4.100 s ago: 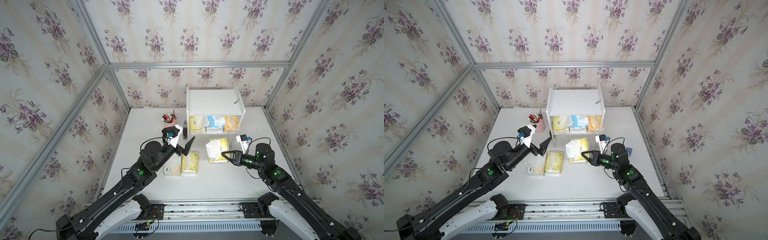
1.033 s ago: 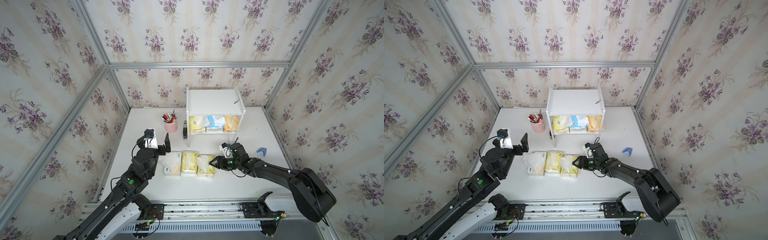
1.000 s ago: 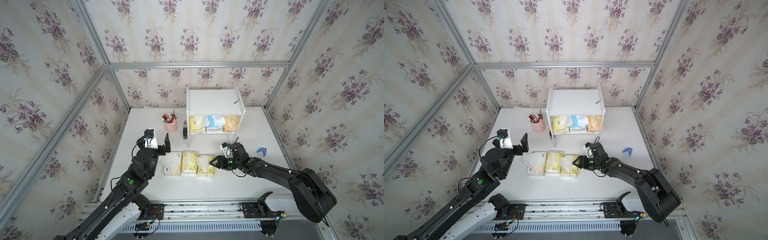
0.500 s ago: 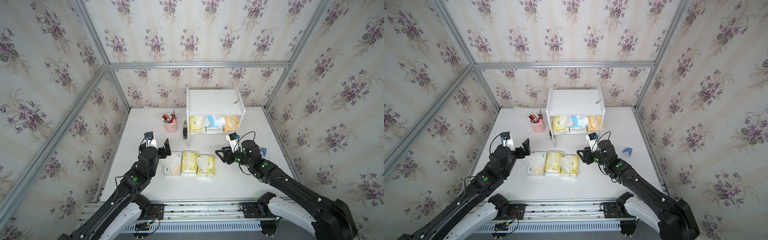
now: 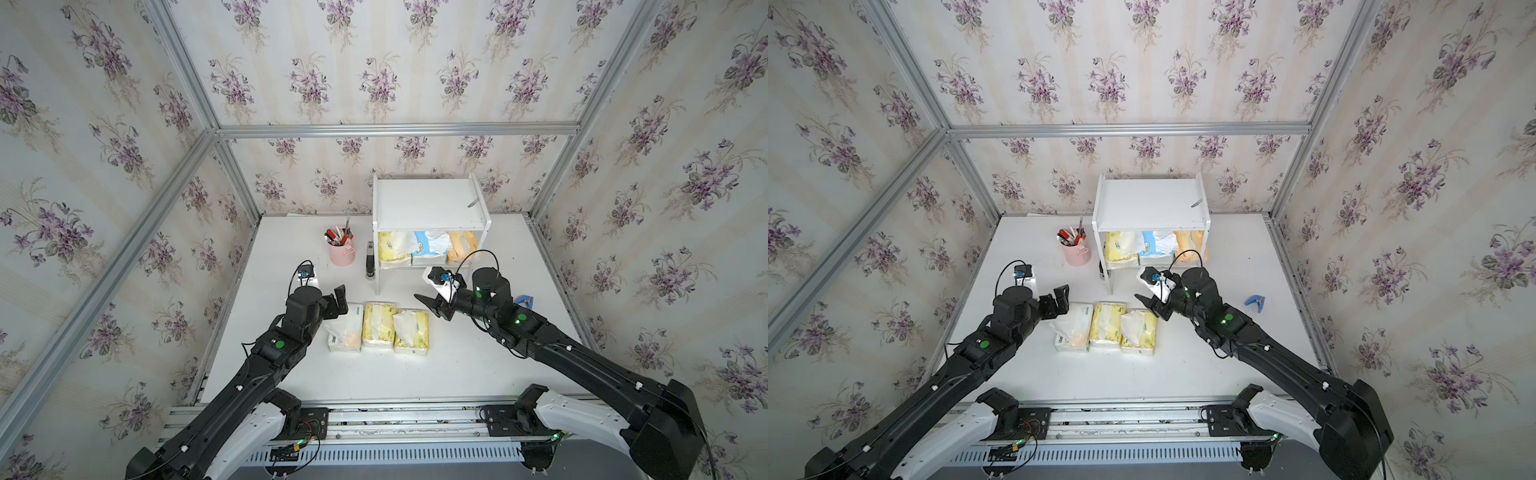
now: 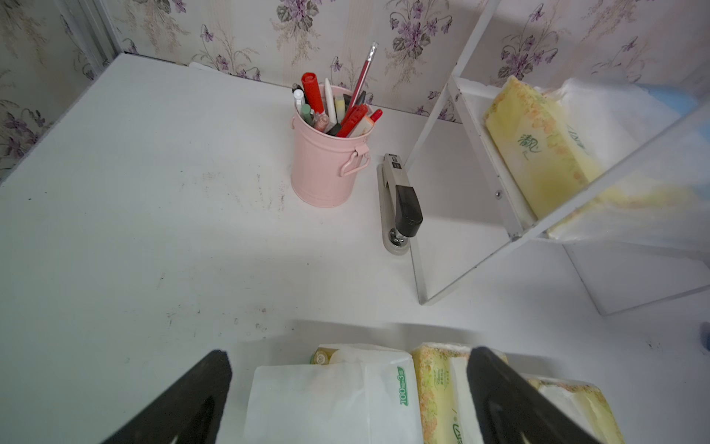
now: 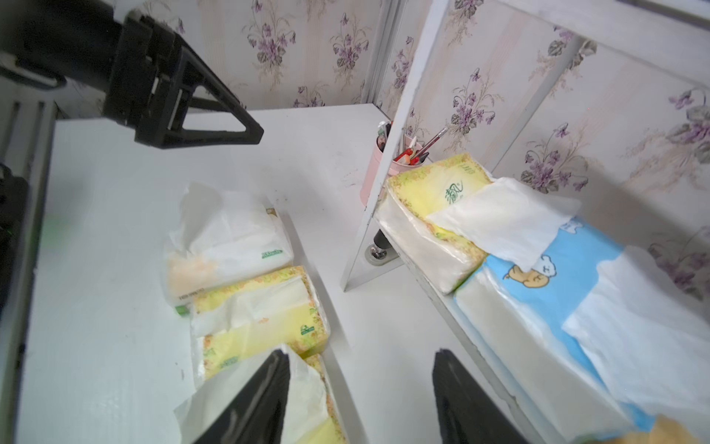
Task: Remove the tissue boxes from the shelf
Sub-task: Pick up a box of tissues from the shelf.
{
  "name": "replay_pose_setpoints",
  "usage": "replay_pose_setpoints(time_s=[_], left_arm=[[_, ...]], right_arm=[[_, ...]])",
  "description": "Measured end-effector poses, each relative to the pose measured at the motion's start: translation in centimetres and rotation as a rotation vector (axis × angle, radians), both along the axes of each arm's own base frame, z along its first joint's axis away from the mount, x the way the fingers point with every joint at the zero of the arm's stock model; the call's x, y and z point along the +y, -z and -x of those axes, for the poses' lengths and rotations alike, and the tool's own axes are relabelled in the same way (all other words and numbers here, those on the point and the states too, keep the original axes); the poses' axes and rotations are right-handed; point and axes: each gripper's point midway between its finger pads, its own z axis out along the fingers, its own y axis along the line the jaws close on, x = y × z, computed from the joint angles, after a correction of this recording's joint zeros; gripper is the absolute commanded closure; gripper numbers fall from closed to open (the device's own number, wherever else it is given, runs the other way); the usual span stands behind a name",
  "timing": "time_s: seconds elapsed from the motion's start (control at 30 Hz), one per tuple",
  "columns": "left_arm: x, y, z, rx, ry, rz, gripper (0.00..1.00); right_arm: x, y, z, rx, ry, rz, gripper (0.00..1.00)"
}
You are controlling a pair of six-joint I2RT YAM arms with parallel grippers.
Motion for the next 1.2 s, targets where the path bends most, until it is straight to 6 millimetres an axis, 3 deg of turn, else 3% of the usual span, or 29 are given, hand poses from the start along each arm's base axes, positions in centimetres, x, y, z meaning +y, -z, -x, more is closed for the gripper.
replay_pose_setpoints(time_s=[0.17, 0.3, 0.53, 0.93, 1.2], left_arm=[[-0.9, 0.8, 0.1, 0.041, 0.048, 0.003, 0.01], [-1.3, 0.9, 0.1, 0.060, 0.079, -0.014, 0.02], [-1.4, 1.2, 0.3, 0.069, 0.095, -0.026, 0.01], [-1.4, 1.6, 0.3, 0.080, 0.100, -0.046, 0.00], [-1.4, 1.6, 0.1, 0.084, 0.104, -0.057, 0.01]], right_arm=[[0.6, 0.6, -1.6, -0.178, -0.043, 0.240, 0.36], [0.4, 0.3, -4.1, -0.268, -0.012, 0.395, 0.39], [0.1, 1.3, -7.5, -0.311, 0.004, 0.610, 0.45], [-1.2, 2.6, -10.2, -0.309, 0.034, 0.760, 0.51], [-1.7, 4.2, -11.2, -0.282, 0.050, 0.812, 0.61]])
